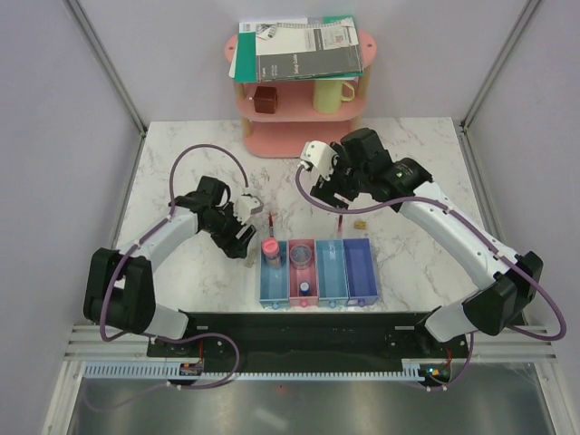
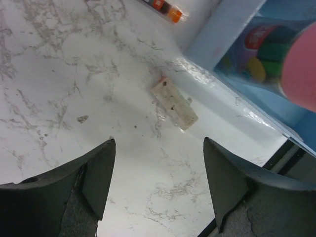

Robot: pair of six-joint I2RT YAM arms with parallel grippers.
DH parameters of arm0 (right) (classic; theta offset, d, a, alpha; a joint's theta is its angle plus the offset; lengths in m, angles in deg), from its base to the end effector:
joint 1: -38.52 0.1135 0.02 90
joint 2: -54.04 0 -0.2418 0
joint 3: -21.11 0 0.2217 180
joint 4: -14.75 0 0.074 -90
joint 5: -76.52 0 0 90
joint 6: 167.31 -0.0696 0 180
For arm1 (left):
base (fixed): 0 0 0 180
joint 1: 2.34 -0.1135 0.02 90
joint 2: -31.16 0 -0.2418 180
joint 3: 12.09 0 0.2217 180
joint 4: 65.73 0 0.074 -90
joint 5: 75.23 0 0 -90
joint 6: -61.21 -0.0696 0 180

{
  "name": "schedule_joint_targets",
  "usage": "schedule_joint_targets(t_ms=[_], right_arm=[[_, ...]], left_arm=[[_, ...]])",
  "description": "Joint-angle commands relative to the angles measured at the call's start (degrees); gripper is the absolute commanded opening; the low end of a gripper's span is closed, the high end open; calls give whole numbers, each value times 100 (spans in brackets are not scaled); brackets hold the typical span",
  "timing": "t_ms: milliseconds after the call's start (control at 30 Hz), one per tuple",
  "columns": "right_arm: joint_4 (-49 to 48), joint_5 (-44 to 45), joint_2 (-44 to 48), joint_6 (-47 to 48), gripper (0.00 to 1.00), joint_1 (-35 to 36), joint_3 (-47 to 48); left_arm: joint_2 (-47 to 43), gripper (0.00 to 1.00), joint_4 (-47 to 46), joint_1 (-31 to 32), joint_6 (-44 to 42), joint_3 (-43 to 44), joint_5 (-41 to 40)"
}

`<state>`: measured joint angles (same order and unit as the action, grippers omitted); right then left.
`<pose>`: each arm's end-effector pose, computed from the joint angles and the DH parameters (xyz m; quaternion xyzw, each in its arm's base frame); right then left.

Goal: Sort the stationery into containers
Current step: Move the storage box to the center of the board.

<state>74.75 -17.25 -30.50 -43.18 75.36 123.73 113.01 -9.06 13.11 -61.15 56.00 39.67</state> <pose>0.2489 0.1922 0.3272 -0.5408 0.7355 0.0397 0.4063 0.2303 -0.0940 0.1709 0.4234 0.8649 -0.1857 0.1954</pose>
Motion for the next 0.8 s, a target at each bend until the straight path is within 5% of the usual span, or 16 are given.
schedule_joint_targets(t_ms=[0,767], right_arm=[[88,87,24,85,85,-54,352],[484,289,200,296,87,-98,695]], left_arm=[[130,79,-580,46,353,-70,-845],[1061,72,-1214,1084,1171,-35,-1251]])
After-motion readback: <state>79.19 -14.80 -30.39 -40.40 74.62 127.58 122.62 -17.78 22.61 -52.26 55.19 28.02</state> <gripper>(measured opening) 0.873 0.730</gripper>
